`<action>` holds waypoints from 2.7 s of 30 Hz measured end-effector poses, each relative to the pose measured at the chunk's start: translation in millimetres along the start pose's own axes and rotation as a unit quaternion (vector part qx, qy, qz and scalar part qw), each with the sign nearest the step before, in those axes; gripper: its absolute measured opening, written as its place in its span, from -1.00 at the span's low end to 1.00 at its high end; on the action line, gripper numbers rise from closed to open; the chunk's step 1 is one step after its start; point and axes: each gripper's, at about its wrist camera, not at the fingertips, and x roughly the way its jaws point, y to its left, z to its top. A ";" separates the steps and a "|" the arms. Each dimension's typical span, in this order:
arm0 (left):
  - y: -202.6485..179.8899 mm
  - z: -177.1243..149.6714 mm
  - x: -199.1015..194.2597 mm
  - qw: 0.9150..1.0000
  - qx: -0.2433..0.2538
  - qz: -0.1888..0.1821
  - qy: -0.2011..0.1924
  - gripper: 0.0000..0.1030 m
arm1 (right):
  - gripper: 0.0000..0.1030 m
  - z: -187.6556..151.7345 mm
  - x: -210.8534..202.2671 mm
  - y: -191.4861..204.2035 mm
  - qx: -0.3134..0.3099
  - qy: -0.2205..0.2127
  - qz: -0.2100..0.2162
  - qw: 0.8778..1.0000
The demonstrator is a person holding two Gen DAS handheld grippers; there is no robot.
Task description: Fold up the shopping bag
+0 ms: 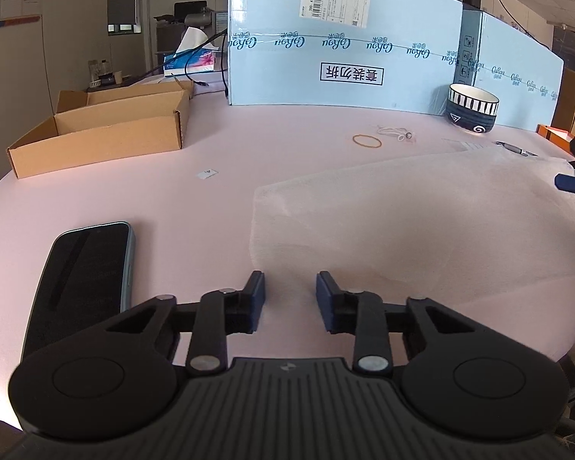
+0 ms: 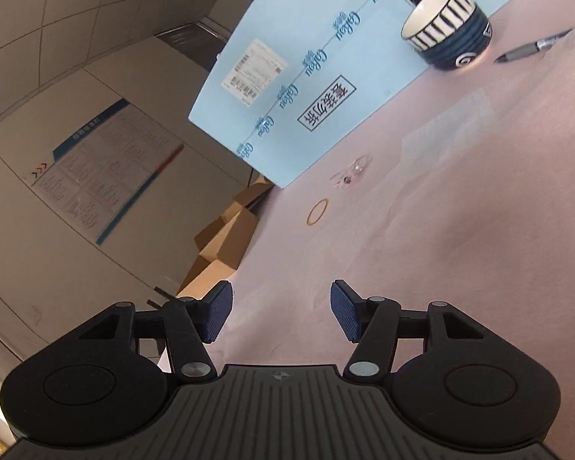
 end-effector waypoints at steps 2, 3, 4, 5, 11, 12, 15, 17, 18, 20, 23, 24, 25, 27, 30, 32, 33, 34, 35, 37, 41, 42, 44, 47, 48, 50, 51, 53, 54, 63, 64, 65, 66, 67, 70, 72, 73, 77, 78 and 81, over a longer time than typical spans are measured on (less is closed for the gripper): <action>4.0 -3.0 -3.1 1.000 -0.006 -0.009 0.000 -1.00 | -0.08 1.3 23.3 -2.9 0.023 0.027 -0.012 0.999; 6.5 -5.1 -5.5 1.000 -0.010 -0.015 -0.001 -1.00 | -0.20 2.0 28.3 -1.6 0.024 0.030 -0.020 0.999; 9.8 -7.3 -8.3 1.000 -0.018 -0.023 0.000 -1.00 | -0.20 2.6 32.8 -0.2 0.024 0.033 -0.027 0.999; 12.0 -9.0 -10.2 0.999 -0.025 -0.031 0.001 -1.00 | -0.20 2.9 34.8 1.7 0.023 0.034 -0.030 0.999; 17.3 -15.9 -15.6 0.998 -0.040 -0.056 -0.005 -0.99 | -0.20 9.2 55.5 16.5 -0.008 0.060 -0.077 0.995; 17.7 -16.2 -15.8 0.998 -0.038 -0.058 -0.006 -0.99 | -0.25 10.6 59.4 21.4 -0.018 0.065 -0.087 0.994; 20.0 -18.3 -16.1 0.997 -0.040 -0.066 -0.009 -0.98 | -0.82 13.0 69.7 28.1 -0.035 0.085 -0.096 0.991; 22.0 -19.6 -15.9 0.996 -0.043 -0.072 -0.012 -0.98 | -0.89 13.5 72.7 30.1 -0.037 0.094 -0.090 0.991; 22.5 -20.2 -16.0 0.996 -0.043 -0.074 -0.014 -0.98 | -0.89 12.8 71.7 32.0 -0.040 0.089 -0.088 0.991; 23.5 -21.2 -16.1 0.996 -0.043 -0.077 -0.016 -0.98 | -0.89 11.9 69.5 36.1 -0.047 0.078 -0.081 0.993; 26.8 -22.3 -16.4 0.995 -0.042 -0.088 -0.017 -0.98 | -0.89 19.0 66.5 47.2 -0.061 0.051 -0.066 0.995; 28.1 -22.8 -16.5 0.995 -0.042 -0.092 -0.018 -0.98 | -0.89 22.4 67.9 49.4 -0.063 0.047 -0.064 0.995; 30.5 -23.6 -16.3 0.994 -0.045 -0.098 -0.019 -0.98 | -0.89 27.2 70.0 52.2 -0.063 0.042 -0.062 0.995; 34.1 -25.3 -15.8 0.993 -0.051 -0.107 -0.022 -0.98 | -0.89 36.2 77.1 56.4 -0.066 0.037 -0.064 0.995; 36.7 -27.5 -15.6 0.992 -0.055 -0.114 -0.026 -0.98 | -0.89 50.6 99.3 58.4 -0.058 0.040 -0.073 0.995; 39.4 -29.0 -14.6 0.990 -0.059 -0.121 -0.028 -0.98 | -0.89 59.3 114.2 55.6 -0.040 0.043 -0.070 0.996; 40.8 -29.5 -14.3 0.990 -0.060 -0.124 -0.028 -0.98 | -0.89 61.7 120.3 55.9 -0.034 0.041 -0.071 0.996; 41.4 -29.8 -14.0 0.990 -0.060 -0.128 -0.028 -0.98 | -0.89 64.3 125.4 55.7 -0.028 0.040 -0.069 0.996; 42.5 -29.8 -13.5 0.989 -0.060 -0.131 -0.027 -0.98 | -0.87 68.5 133.2 56.3 -0.026 0.041 -0.066 0.997; 45.0 -29.5 -12.0 0.988 -0.059 -0.138 -0.026 -0.98 | -0.84 77.3 150.7 60.8 -0.030 0.039 -0.068 0.996; 51.5 -29.6 -8.5 0.986 -0.064 -0.153 -0.023 -0.98 | -0.81 88.0 181.5 66.2 -0.042 0.042 -0.082 0.995; 52.8 -29.5 -8.2 0.985 -0.066 -0.156 -0.022 -0.98 | -0.77 89.8 188.0 66.4 -0.043 0.045 -0.084 0.995; 56.1 -29.7 -7.3 0.984 -0.073 -0.164 -0.021 -0.98 | -0.58 92.7 200.9 65.9 -0.044 0.050 -0.089 0.994; 59.8 -30.1 -6.2 0.981 -0.079 -0.174 -0.020 -0.98 | -0.30 98.4 219.1 66.2 -0.038 0.044 -0.098 0.993; 61.2 -30.5 -5.9 0.981 -0.082 -0.177 -0.020 -0.98 | -0.30 99.5 222.2 66.0 -0.038 0.042 -0.100 0.993; 63.8 -30.8 -5.1 0.979 -0.086 -0.184 -0.019 -0.98 | -0.29 102.9 228.6 64.1 -0.035 0.037 -0.104 0.993; 64.8 -31.1 -4.6 0.978 -0.089 -0.187 -0.019 -0.98 | -0.25 105.1 232.1 62.2 -0.031 0.035 -0.105 0.993; 66.7 -31.5 -3.7 0.977 -0.094 -0.193 -0.018 -0.98 | -0.20 108.7 236.9 58.3 -0.022 0.029 -0.104 0.994; 67.5 -31.6 -3.2 0.976 -0.095 -0.195 -0.018 -0.98 | -0.17 110.0 238.4 56.4 -0.019 0.027 -0.102 0.994; 68.7 -32.9 -5.3 0.975 -0.099 -0.198 -0.017 -0.98 | -0.10 117.5 212.0 48.2 0.015 0.005 -0.094 0.995; 68.0 -33.3 -6.2 0.976 -0.098 -0.196 -0.017 -0.98 | -0.10 114.8 204.4 49.7 0.010 0.008 -0.092 0.996; 67.6 -32.5 -5.7 0.976 -0.096 -0.195 -0.017 -0.98 | -0.10 111.9 196.8 51.1 0.004 0.011 -0.090 0.996; 67.6 -32.0 -5.4 0.976 -0.095 -0.194 -0.016 -0.98 | -0.10 108.5 190.0 52.3 -0.001 0.016 -0.088 0.996; 67.1 -31.5 -5.3 0.977 -0.093 -0.193 -0.016 -0.98 | -0.10 105.1 184.0 54.8 -0.004 0.021 -0.088 0.996; 65.6 -30.4 -4.6 0.978 -0.087 -0.190 -0.017 -0.98 | -0.05 83.1 162.1 67.4 -0.023 0.053 -0.072 0.996; 65.0 -30.5 -4.0 0.978 -0.086 -0.187 -0.019 -0.98 | -0.05 63.7 157.1 79.9 -0.049 0.092 -0.067 0.992; 64.8 -30.7 -3.9 0.978 -0.086 -0.186 -0.020 -0.98 | -0.05 55.6 157.5 85.4 -0.063 0.109 -0.064 0.990; 63.8 -32.5 -4.7 0.979 -0.087 -0.182 -0.023 -0.98 | -0.04 31.3 184.6 94.5 -0.090 0.176 -0.078 0.977; 63.2 -32.6 -5.1 0.980 -0.085 -0.180 -0.024 -0.98 | -0.04 29.3 194.4 93.3 -0.085 0.186 -0.075 0.976; 61.6 -32.7 -5.9 0.981 -0.080 -0.176 -0.027 -0.98 | -0.04 33.0 222.7 95.2 -0.080 0.193 -0.067 0.976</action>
